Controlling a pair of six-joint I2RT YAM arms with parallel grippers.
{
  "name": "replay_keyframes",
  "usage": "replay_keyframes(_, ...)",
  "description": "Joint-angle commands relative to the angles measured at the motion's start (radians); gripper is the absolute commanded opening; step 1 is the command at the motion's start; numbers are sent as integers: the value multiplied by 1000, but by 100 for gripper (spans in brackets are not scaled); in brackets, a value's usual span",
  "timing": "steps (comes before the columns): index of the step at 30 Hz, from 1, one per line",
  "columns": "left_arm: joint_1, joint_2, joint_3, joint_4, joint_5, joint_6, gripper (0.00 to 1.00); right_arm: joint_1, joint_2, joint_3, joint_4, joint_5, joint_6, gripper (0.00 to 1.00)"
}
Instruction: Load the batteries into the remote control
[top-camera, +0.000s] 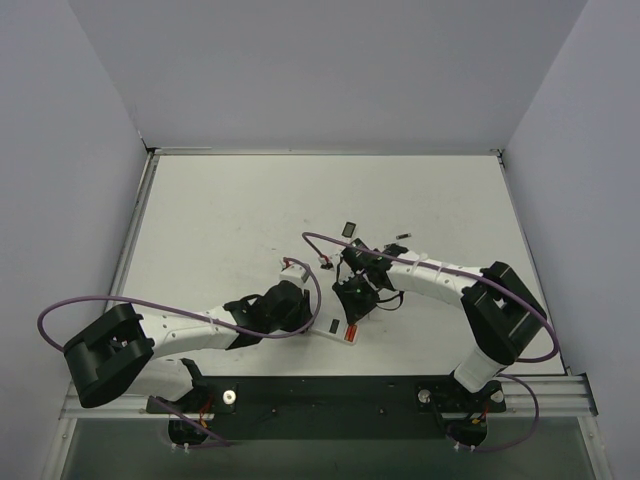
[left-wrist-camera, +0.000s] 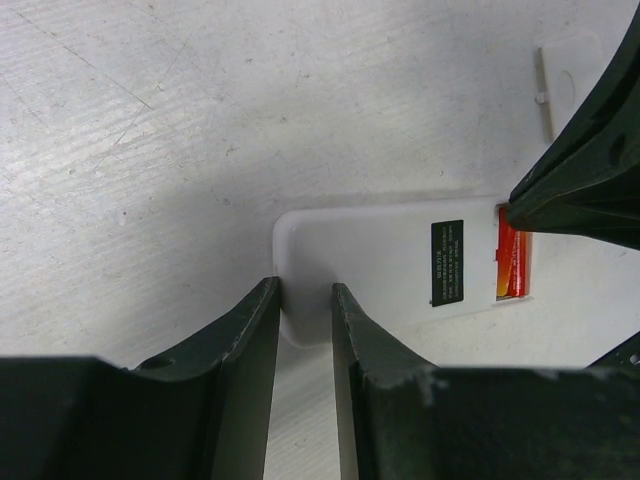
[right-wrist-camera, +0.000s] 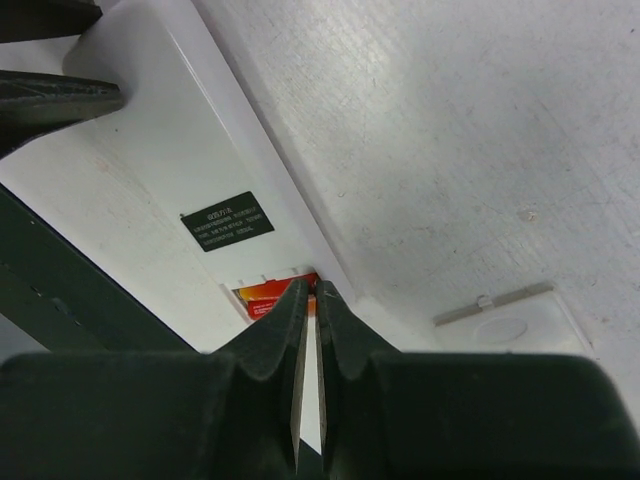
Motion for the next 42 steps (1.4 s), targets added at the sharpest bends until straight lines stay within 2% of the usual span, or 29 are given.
replay_keyframes(1,-30,0,25,-27,32,-14,32,42,29,-41,-58,-47,102,2)
replay_keyframes(13,-32,-27,8,-33,12,-26,31,143,84,-29,-74,108,165,0)
replay_keyframes(22,-30,-158,-46,-38,-71,-57,38,155,-83,2,-57,119,149,3)
replay_keyframes(26,-29,-234,-66,-39,-114,-59,45,146,-176,45,-54,123,136,17)
replay_keyframes(29,-25,-291,-81,-44,-140,-68,50,126,-234,43,-42,125,107,35)
replay_keyframes(30,-24,-305,-89,-44,-146,-72,54,119,-245,28,-42,126,98,46)
replay_keyframes(33,-19,-380,-130,-44,-178,-105,62,109,-275,-7,-45,142,69,61)
replay_keyframes(39,-4,-555,-230,-44,-287,-227,71,161,-226,-49,-54,182,-8,75)
replay_keyframes(42,-1,-645,-273,-85,-330,-272,76,183,-160,-16,-55,183,-34,75)
